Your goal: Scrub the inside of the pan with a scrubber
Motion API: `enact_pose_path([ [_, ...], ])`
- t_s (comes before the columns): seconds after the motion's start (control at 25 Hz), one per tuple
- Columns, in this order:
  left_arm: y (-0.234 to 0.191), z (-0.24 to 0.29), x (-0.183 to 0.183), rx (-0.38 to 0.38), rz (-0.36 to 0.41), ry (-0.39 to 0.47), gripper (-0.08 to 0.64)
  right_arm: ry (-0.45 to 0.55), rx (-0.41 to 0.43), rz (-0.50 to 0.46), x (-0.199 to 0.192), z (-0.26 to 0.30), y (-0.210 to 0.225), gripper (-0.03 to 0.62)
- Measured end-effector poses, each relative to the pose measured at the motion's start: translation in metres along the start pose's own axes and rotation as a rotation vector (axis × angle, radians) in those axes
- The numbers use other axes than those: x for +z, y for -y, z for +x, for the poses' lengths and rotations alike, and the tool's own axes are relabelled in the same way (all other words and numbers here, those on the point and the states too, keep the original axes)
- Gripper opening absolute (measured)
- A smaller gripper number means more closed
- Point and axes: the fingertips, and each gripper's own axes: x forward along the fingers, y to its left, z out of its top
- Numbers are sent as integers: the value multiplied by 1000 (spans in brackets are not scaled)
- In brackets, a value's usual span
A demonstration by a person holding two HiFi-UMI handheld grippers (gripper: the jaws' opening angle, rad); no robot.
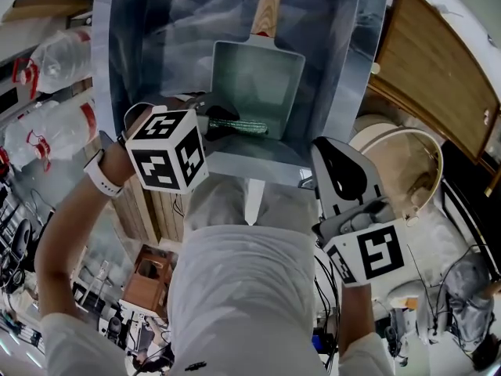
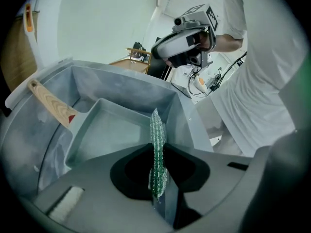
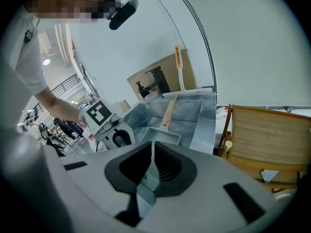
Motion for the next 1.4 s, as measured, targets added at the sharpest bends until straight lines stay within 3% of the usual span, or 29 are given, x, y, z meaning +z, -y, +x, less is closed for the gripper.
enact_pose_path([
  [0.32,-23,-7,26,124,15,47,75,7,-10,8,-1,-6,9,17],
  [0.52,-54,-20,44,251,39,75,75,10,-17,18,0,-9,17,17],
  [0.88,-114,-34,54,455,147,24,75,5,-23,27,1,-11,27,17],
  [1.12,-120,-25,51,571,305,-55,75,3,-21,27,4,-11,33,17],
  [1.24,-120,-23,51,603,345,-52,75,1,-22,30,3,-11,35,17],
  [1.4,-120,-20,50,596,331,-32,75,0,-17,36,0,-10,36,17],
])
